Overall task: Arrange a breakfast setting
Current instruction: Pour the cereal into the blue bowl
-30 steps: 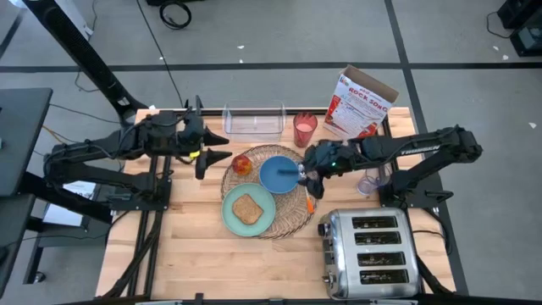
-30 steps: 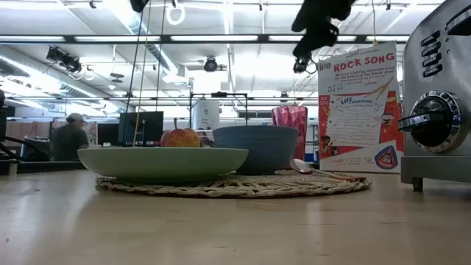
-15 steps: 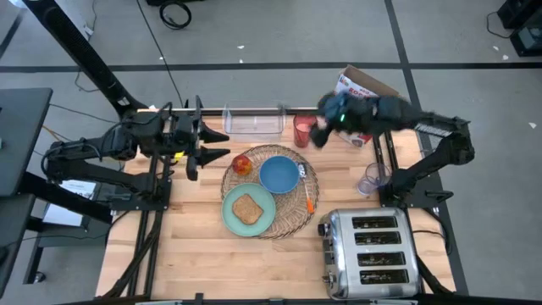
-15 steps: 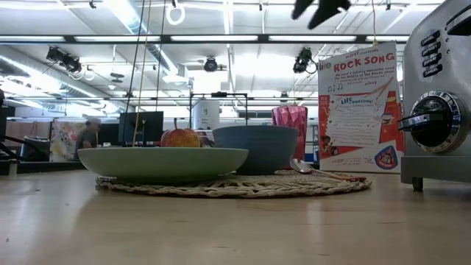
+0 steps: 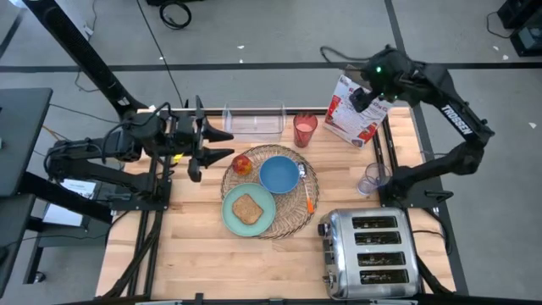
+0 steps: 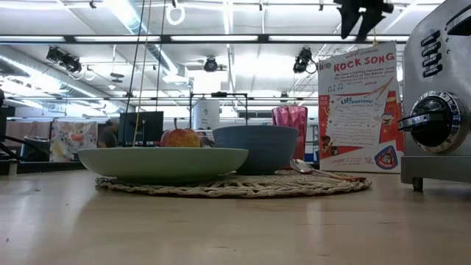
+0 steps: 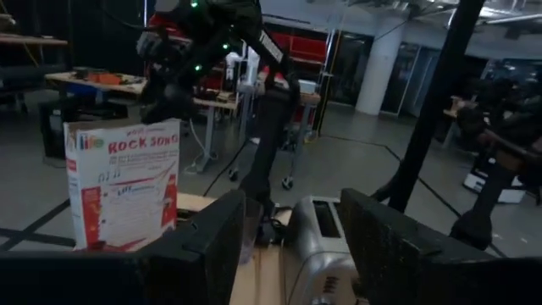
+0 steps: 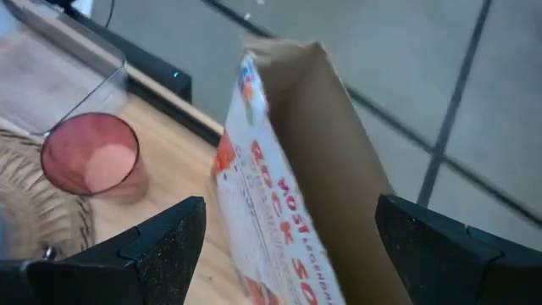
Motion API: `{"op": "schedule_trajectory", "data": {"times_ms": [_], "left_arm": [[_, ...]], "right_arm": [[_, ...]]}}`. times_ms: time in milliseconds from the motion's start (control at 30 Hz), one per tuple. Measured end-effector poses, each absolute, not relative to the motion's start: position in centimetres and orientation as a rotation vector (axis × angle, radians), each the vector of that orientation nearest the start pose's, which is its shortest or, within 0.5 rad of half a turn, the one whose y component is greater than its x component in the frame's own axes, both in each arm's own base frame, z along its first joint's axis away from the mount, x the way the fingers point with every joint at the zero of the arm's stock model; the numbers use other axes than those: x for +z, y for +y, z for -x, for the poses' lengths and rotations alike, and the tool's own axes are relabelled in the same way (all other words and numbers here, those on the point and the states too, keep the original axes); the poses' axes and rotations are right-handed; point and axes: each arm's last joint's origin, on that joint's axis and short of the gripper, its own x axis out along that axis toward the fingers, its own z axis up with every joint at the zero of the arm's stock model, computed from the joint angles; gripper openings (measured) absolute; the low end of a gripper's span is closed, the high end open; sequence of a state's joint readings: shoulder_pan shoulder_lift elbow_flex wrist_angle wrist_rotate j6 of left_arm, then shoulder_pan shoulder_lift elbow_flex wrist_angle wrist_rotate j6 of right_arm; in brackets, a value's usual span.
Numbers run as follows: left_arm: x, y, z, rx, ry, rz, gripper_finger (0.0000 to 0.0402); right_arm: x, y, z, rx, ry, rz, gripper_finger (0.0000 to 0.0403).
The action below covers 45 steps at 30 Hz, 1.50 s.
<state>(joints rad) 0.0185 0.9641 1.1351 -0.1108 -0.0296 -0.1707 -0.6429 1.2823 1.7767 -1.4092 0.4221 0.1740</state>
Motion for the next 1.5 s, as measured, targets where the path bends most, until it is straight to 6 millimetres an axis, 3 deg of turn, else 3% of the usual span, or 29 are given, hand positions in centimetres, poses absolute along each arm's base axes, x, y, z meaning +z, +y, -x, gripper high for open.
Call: {"op": "schedule_trajectory", "data": {"times_ms": [267,533,667,900,1067,1300,1500], "left_arm": [[43.3,0.3,-21.0,-0.033,-0.161,0.14,0.026],[43.1,-0.3,-21.8,-0.079,-0.164,0.12,0.027],[42.9,-0.4,-22.1,-0.087,-0.154,0.103,0.0265],[42.9,-0.4,-22.0,-0.083,-0.159,0.066,0.0249],[43.0,-0.4,-22.0,-0.083,-0.16,0.066,0.0243],[42.9,-0.3,-22.0,-0.039,-0.159,0.043,0.0243],[42.9,-0.2,-22.0,-0.022,-0.155,0.017,0.0243]], "right_arm": [[44.1,-15.3,-13.2,-0.956,0.917,-0.415,0.0346],[41.9,-17.5,-13.3,-0.872,1.131,-0.475,0.0339],[41.1,-18.3,-14.0,-0.827,1.177,-0.495,0.0292],[40.2,-19.2,-14.7,-0.809,1.213,-0.526,0.016],[40.0,-19.4,-14.8,-0.81,1.221,-0.533,0.0087],[39.7,-19.8,-15.0,-0.805,1.235,-0.534,0.0016],[40.7,-18.8,-14.0,-0.882,1.225,-0.474,0.0006]]}}
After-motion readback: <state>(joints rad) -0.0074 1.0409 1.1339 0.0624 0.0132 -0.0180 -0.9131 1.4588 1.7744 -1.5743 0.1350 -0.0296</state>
